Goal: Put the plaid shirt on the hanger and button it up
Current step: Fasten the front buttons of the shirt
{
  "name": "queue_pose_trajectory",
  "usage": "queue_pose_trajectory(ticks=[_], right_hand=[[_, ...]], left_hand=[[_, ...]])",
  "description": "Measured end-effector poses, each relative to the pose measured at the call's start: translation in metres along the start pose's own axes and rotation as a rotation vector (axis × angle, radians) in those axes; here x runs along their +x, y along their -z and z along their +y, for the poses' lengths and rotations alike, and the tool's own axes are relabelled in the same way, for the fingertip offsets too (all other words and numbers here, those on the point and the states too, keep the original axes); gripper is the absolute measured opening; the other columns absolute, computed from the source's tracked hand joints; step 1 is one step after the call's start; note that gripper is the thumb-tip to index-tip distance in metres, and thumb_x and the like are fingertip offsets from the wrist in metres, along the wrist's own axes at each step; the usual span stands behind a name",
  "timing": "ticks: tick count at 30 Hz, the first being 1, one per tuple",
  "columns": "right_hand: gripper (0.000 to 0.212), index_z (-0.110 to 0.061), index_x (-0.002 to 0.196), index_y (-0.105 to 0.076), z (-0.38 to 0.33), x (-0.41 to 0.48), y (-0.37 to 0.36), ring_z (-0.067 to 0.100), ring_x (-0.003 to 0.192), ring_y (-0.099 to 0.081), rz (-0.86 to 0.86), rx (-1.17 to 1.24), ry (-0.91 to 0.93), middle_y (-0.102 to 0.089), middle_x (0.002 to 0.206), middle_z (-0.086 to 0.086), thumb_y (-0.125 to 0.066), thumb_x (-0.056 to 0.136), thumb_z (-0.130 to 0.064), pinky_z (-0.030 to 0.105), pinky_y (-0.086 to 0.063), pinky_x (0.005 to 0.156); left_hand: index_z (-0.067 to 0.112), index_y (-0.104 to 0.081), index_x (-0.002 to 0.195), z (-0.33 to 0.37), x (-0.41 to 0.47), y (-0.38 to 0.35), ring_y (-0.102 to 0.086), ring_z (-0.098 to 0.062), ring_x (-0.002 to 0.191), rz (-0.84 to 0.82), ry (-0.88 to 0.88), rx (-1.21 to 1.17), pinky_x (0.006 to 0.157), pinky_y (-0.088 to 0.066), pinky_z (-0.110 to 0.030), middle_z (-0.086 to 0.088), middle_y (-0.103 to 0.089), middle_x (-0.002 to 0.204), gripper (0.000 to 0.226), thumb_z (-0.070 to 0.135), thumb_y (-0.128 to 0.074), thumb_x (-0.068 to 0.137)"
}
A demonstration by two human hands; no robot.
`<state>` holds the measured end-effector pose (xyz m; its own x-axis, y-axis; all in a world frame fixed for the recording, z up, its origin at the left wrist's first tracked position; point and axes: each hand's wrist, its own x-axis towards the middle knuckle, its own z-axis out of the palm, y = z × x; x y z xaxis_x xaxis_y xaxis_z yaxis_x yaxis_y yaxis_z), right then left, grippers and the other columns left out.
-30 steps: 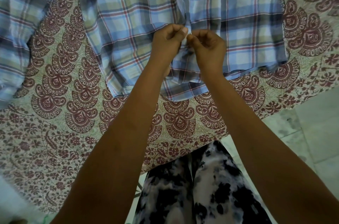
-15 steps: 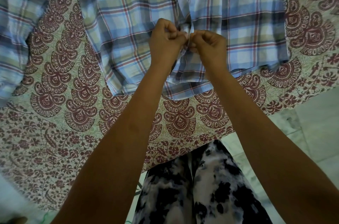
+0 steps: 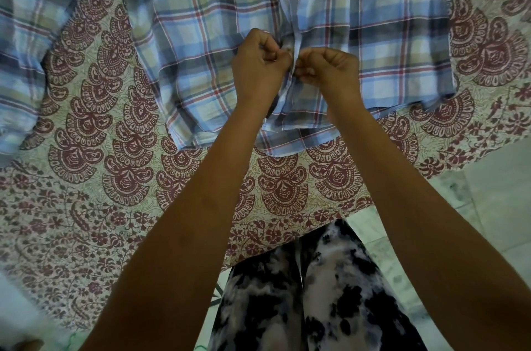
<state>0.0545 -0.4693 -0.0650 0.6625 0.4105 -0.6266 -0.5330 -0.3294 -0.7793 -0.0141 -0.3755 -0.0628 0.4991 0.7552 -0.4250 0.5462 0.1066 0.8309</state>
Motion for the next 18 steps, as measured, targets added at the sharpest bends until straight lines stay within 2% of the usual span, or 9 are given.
queue_pose_trajectory(ticks=[4,8,11,14,16,17,18], right_hand=[[0.021,-0.012,0.077,-0.066,0.0,-0.0037,0.0007,0.003,0.06,-0.064,-0.067,-0.031,0.051,-0.069,0.058,-0.011,-0.055,0.088,0.003,0.017,-0.053,0.065],[0.016,-0.012,0.082,-0.064,0.002,0.0003,0.0038,0.004,0.067,-0.064,-0.117,-0.164,0.11,-0.066,0.072,-0.003,-0.066,0.079,0.004,0.02,-0.054,0.071],[0.013,-0.008,0.087,-0.063,0.003,0.0012,0.0033,-0.001,0.066,-0.062,-0.127,-0.321,0.177,-0.063,0.074,-0.003,-0.068,0.077,0.0,0.02,-0.055,0.074],[0.009,-0.008,0.087,-0.07,0.0037,-0.0003,0.0004,0.006,0.069,-0.067,-0.099,-0.309,0.239,-0.068,0.072,-0.006,-0.063,0.081,-0.01,0.026,-0.057,0.073],[0.015,-0.009,0.084,-0.073,0.0059,0.0002,-0.0007,0.022,0.073,-0.07,-0.069,-0.245,0.243,-0.071,0.072,0.003,-0.059,0.084,-0.013,0.037,-0.058,0.074],[0.015,-0.009,0.084,-0.073,0.0068,0.0007,-0.001,0.026,0.074,-0.07,-0.051,-0.222,0.241,-0.072,0.073,0.005,-0.059,0.084,-0.012,0.04,-0.058,0.074],[0.013,-0.01,0.083,-0.073,0.0089,0.002,-0.0006,0.023,0.073,-0.069,-0.038,-0.202,0.231,-0.072,0.071,0.0,-0.06,0.083,-0.01,0.038,-0.058,0.073]], left_hand=[[0.027,-0.038,0.063,0.0009,0.0014,0.0011,-0.051,-0.01,0.058,0.002,-0.019,0.015,0.066,-0.053,-0.039,0.01,-0.046,0.061,0.04,-0.003,-0.064,0.071],[0.024,-0.04,0.063,-0.0041,0.0014,0.004,-0.053,-0.02,0.065,-0.044,0.033,-0.041,0.07,-0.054,-0.054,0.005,-0.047,0.061,0.038,-0.004,-0.064,0.071],[0.024,-0.04,0.063,-0.0071,0.001,0.0054,-0.055,-0.027,0.068,-0.064,0.077,-0.054,0.072,-0.053,-0.058,0.0,-0.047,0.063,0.034,0.003,-0.066,0.071],[0.025,-0.041,0.061,-0.0077,0.0023,0.0057,-0.06,-0.036,0.071,-0.02,0.092,-0.05,0.073,-0.052,-0.058,-0.003,-0.049,0.063,0.029,0.01,-0.065,0.068],[0.025,-0.041,0.061,-0.0071,0.0036,0.0061,-0.054,-0.027,0.065,-0.002,0.091,-0.043,0.071,-0.052,-0.057,0.001,-0.047,0.06,0.033,0.006,-0.066,0.07],[0.024,-0.04,0.061,-0.0075,0.0043,0.0057,-0.052,-0.024,0.065,-0.01,0.094,-0.04,0.071,-0.053,-0.057,0.002,-0.046,0.059,0.034,0.004,-0.066,0.071],[0.024,-0.041,0.061,-0.007,0.0041,0.0054,-0.053,-0.024,0.065,-0.02,0.106,-0.042,0.07,-0.053,-0.056,0.001,-0.047,0.059,0.035,0.001,-0.065,0.071]])
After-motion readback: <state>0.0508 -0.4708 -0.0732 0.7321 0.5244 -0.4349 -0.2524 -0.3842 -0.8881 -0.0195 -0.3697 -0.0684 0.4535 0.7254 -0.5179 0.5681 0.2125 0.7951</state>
